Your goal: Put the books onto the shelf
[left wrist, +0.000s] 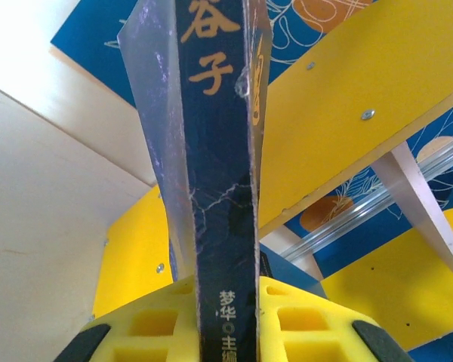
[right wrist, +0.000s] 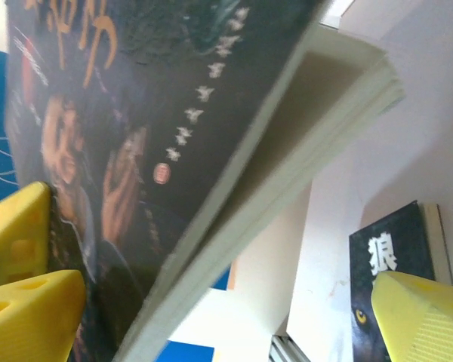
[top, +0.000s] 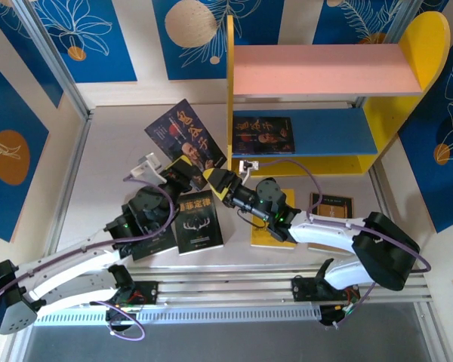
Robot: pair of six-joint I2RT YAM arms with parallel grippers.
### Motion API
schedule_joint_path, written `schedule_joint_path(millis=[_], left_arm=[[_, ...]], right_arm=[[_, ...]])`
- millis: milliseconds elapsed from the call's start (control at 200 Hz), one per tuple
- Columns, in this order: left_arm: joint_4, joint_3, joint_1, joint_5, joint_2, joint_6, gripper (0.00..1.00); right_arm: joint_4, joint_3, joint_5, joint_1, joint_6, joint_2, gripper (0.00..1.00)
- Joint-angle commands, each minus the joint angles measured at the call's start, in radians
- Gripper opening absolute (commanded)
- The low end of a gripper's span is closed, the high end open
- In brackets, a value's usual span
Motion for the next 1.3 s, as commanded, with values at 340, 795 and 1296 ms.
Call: schedule_joint_path(millis=[340,795,1296], left_arm=[[0.268,-0.053,-0.102,-0.109,0.053,-0.071,0.00],[0.187,-0.004,-0.135,-0.154,0.085,-0.059,0.10],[-0.584,0.299,-0.077,-0.056,-0.016,0.158,0.75]], right_arm=[[0.158,-0.041,0.176,0.043,0.068,0.014,0.69],[0.062,-0.073,0.232,0.039,0.008,-0.093,0.20],[-0.416,-0.093,0.027,-0.088,-0.314,-0.507,0.14]])
